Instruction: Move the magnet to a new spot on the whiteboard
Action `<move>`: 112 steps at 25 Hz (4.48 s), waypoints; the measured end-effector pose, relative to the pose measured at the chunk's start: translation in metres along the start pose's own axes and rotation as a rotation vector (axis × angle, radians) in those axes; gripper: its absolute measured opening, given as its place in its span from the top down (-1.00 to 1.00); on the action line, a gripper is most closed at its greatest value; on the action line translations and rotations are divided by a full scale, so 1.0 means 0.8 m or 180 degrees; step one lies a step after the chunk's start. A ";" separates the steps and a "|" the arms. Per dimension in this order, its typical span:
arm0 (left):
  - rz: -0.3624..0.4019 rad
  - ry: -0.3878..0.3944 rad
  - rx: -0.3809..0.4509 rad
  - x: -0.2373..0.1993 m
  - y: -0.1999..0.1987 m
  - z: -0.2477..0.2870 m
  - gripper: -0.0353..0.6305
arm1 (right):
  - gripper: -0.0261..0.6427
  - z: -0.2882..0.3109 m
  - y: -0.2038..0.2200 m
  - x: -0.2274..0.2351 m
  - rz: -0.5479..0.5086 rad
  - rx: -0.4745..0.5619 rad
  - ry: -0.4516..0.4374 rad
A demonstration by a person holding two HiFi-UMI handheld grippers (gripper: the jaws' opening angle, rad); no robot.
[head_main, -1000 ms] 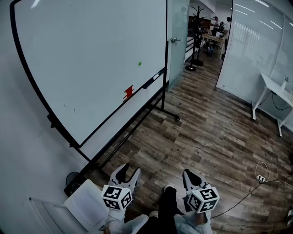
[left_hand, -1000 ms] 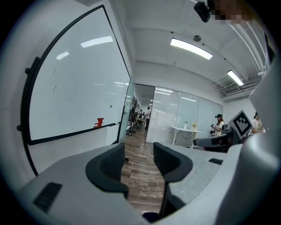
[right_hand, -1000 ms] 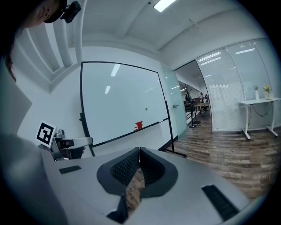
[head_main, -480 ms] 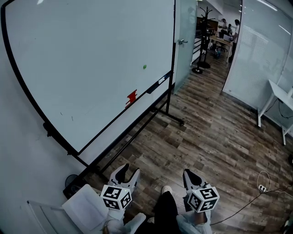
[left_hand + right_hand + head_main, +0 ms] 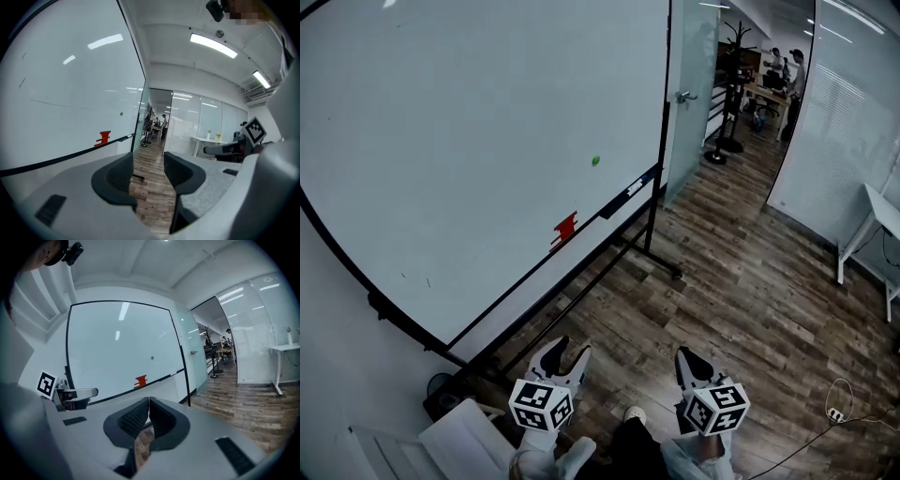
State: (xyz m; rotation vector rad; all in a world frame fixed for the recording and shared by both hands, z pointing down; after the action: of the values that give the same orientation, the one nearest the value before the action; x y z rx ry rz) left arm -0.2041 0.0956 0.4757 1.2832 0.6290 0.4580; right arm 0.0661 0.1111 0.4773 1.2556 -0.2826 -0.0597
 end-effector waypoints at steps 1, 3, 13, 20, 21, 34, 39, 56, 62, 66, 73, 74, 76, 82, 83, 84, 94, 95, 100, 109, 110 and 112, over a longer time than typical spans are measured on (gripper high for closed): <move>-0.0006 -0.0012 -0.0001 -0.005 -0.002 0.011 0.29 | 0.84 0.011 -0.004 0.006 -0.0005 -0.0005 -0.0012; -0.0016 -0.0036 0.0004 -0.016 -0.007 0.035 0.29 | 0.84 0.032 -0.012 0.019 -0.0013 -0.0022 -0.0027; 0.0003 -0.0106 0.0079 -0.053 -0.032 0.149 0.29 | 0.84 0.127 -0.051 0.083 -0.0056 -0.0005 -0.0117; -0.0026 -0.0172 0.0067 -0.058 -0.022 0.194 0.29 | 0.84 0.165 -0.052 0.114 -0.0072 -0.0038 -0.0209; -0.0032 -0.0185 0.0061 -0.057 -0.021 0.196 0.29 | 0.84 0.166 -0.051 0.116 -0.0069 -0.0044 -0.0220; 0.0021 -0.0194 -0.0109 -0.054 -0.026 0.232 0.29 | 0.84 0.174 -0.052 0.151 0.0117 -0.0062 -0.0169; 0.0054 -0.0130 -0.0142 -0.067 -0.034 0.271 0.29 | 0.84 0.197 -0.051 0.170 0.0174 -0.0091 -0.0125; -0.0019 -0.0298 0.0036 -0.159 -0.086 0.418 0.29 | 0.84 0.363 -0.129 0.215 0.0038 -0.0117 -0.0361; -0.0043 -0.0448 0.0082 -0.197 -0.109 0.454 0.29 | 0.84 0.423 -0.158 0.221 0.0001 -0.0134 -0.0513; -0.0077 -0.0546 0.0118 -0.222 -0.119 0.479 0.29 | 0.84 0.463 -0.177 0.230 -0.0032 -0.0144 -0.0587; -0.0112 -0.0753 0.0225 -0.260 -0.129 0.518 0.29 | 0.84 0.534 -0.206 0.239 -0.0171 -0.0134 -0.0801; -0.0115 -0.0781 0.0228 -0.264 -0.129 0.523 0.29 | 0.84 0.544 -0.210 0.240 -0.0191 -0.0134 -0.0838; -0.0121 -0.0834 0.0227 -0.272 -0.127 0.529 0.29 | 0.84 0.563 -0.215 0.240 -0.0212 -0.0125 -0.0911; -0.0144 -0.1015 0.0205 -0.292 -0.122 0.525 0.29 | 0.84 0.606 -0.218 0.220 -0.0241 -0.0156 -0.1142; -0.0153 -0.1055 0.0196 -0.294 -0.121 0.521 0.29 | 0.84 0.612 -0.216 0.216 -0.0239 -0.0184 -0.1180; -0.0164 -0.1099 0.0191 -0.295 -0.120 0.517 0.29 | 0.84 0.617 -0.214 0.212 -0.0240 -0.0210 -0.1223; -0.0353 -0.1804 0.0305 -0.302 -0.105 0.462 0.29 | 0.84 0.671 -0.213 0.157 -0.0439 -0.0357 -0.1852; -0.0378 -0.1900 0.0314 -0.301 -0.104 0.460 0.29 | 0.84 0.678 -0.214 0.154 -0.0467 -0.0387 -0.1933; -0.0506 -0.2363 0.0398 -0.297 -0.108 0.453 0.29 | 0.84 0.708 -0.231 0.134 -0.0647 -0.0515 -0.2371; -0.0578 -0.2810 0.0510 -0.291 -0.124 0.488 0.29 | 0.84 0.755 -0.257 0.139 -0.0850 -0.0616 -0.2813; -0.0579 -0.2859 0.0519 -0.290 -0.126 0.493 0.29 | 0.84 0.759 -0.260 0.139 -0.0871 -0.0621 -0.2861; -0.0582 -0.2958 0.0540 -0.288 -0.129 0.502 0.29 | 0.84 0.767 -0.264 0.141 -0.0937 -0.0605 -0.2953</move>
State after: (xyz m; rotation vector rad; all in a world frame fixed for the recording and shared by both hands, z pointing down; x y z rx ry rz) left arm -0.1145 -0.3708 0.4785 1.4100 -0.0115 -0.3582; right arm 0.0487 -0.5469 0.4700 1.0004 -0.8630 -0.9150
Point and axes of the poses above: the fingertips, and each gripper's own axes: z forward along the fingers, x to its right, y out of its underside, the point moved 6 cm from there along -z, backward along the fingers, and after that the axes turned 12 degrees about y, right-handed, at the moved point
